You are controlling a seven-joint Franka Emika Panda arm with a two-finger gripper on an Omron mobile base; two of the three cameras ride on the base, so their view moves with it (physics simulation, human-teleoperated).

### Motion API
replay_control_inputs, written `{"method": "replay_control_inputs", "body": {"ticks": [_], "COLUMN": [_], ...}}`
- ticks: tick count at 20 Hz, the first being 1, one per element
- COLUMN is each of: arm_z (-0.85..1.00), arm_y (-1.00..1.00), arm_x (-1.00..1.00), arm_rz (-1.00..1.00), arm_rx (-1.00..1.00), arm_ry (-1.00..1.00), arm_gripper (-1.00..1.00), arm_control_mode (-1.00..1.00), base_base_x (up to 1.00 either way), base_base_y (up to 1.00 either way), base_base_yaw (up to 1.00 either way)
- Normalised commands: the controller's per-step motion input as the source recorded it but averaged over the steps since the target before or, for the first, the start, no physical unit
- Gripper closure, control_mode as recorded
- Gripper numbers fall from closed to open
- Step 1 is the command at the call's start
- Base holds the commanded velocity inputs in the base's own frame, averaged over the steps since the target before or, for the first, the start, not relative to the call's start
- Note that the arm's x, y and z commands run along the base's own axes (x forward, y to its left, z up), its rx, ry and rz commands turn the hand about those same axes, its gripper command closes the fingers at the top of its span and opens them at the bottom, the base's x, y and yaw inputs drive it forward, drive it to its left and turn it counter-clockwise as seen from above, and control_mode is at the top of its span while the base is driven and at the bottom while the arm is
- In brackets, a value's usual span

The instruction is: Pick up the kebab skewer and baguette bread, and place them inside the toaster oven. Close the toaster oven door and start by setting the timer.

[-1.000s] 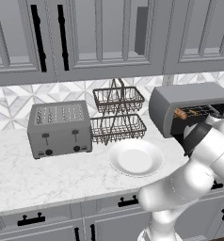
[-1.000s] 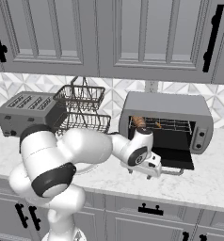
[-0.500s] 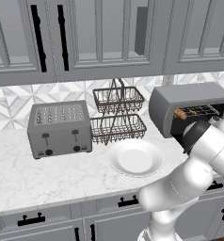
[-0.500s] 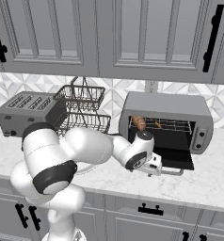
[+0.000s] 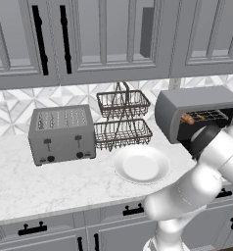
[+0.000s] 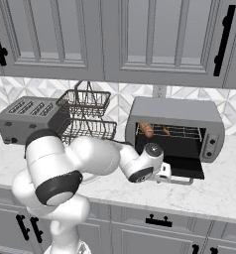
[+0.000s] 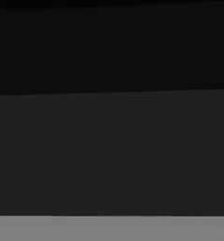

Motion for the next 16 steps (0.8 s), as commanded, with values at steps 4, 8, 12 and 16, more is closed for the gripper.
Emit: {"method": "replay_control_inputs", "body": {"ticks": [4, 8, 12, 16], "arm_z": [0.42, 0.46, 0.72, 0.91], "arm_y": [0.01, 0.0, 0.0, 0.0], "arm_x": [0.56, 0.62, 0.62, 0.54], "arm_rz": [0.0, 0.0, 0.0, 0.0], "arm_rx": [0.0, 0.0, -0.04, -0.07], "arm_ry": [-0.12, -0.13, -0.05, 0.0], "arm_gripper": [-1.0, -1.0, -1.0, -1.0], "arm_control_mode": [-1.0, -1.0, -1.0, -1.0], "base_base_x": [0.0, 0.0, 0.0, 0.0], "base_base_y": [0.0, 0.0, 0.0, 0.0], "base_base_yaw": [0.0, 0.0, 0.0, 0.0]}}
